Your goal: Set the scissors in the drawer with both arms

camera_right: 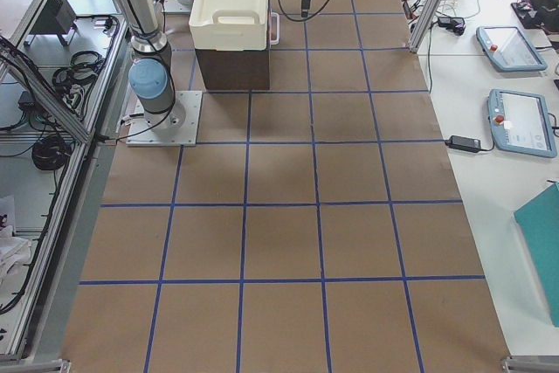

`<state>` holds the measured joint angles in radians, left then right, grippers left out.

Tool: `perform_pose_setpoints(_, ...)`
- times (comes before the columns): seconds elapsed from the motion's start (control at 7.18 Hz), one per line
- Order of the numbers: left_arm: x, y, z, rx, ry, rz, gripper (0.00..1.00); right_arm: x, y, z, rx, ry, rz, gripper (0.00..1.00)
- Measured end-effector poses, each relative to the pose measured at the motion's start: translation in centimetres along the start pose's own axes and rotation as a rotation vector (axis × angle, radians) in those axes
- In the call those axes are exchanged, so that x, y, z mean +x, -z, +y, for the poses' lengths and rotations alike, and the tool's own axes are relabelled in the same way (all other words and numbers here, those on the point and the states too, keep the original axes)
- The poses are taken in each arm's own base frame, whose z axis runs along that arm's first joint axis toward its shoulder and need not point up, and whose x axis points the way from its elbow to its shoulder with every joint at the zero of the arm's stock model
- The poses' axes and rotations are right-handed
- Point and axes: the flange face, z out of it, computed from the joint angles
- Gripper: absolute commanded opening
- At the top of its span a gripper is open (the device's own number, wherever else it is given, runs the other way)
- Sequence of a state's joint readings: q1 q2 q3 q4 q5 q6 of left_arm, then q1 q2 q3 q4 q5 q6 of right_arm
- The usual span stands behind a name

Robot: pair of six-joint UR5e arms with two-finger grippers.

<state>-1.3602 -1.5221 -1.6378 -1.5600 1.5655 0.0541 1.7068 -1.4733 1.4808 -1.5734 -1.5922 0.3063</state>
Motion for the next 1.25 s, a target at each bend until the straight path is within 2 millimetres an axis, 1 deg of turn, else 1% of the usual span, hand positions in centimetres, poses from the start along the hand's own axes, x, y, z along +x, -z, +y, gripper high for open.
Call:
perform_pose_setpoints(0.14,-4.8,-2.5,-1.6,-0.040,0.061,-0.005,1.00,-0.1,-0.3,-0.2,0.009,-0.116,-0.001,1.00)
perform_pose_setpoints(0.28,-9.4,-5.0,-3.4,-0.069,0.119,-0.029,1.00,-0.4,-0.9,-0.9,0.023,-0.233,-0.012,1.00)
perform_pose_setpoints(0.42,-12.9,-7.9,-5.4,-0.086,0.160,-0.069,1.00,-0.8,-2.0,-1.7,0.019,-0.366,-0.014,1.00)
perform_pose_setpoints(0.56,-15.4,-11.0,-7.5,-0.096,0.189,-0.096,1.00,-1.3,-3.2,-2.3,0.005,-0.527,-0.008,1.00)
perform_pose_setpoints(0.7,-17.8,-14.3,-9.1,-0.110,0.217,-0.103,1.00,-2.1,-4.4,-2.6,-0.012,-0.685,0.003,1.00)
perform_pose_setpoints(0.84,-20.6,-17.5,-10.2,-0.123,0.233,-0.098,0.99,-3.6,-5.7,-2.4,-0.027,-0.829,0.021,1.00)
perform_pose_setpoints(0.97,-23.5,-20.8,-11.0,-0.121,0.219,-0.095,0.97,-5.6,-7.3,-1.9,-0.041,-0.961,0.050,1.00)
perform_pose_setpoints(1.11,-26.5,-24.3,-11.1,-0.107,0.197,-0.095,0.98,-7.4,-8.9,-1.3,-0.053,-1.074,0.085,1.00)
perform_pose_setpoints(1.25,-29.4,-27.5,-10.4,-0.078,0.173,-0.102,0.98,-9.0,-10.6,-0.8,-0.064,-1.166,0.119,1.00)
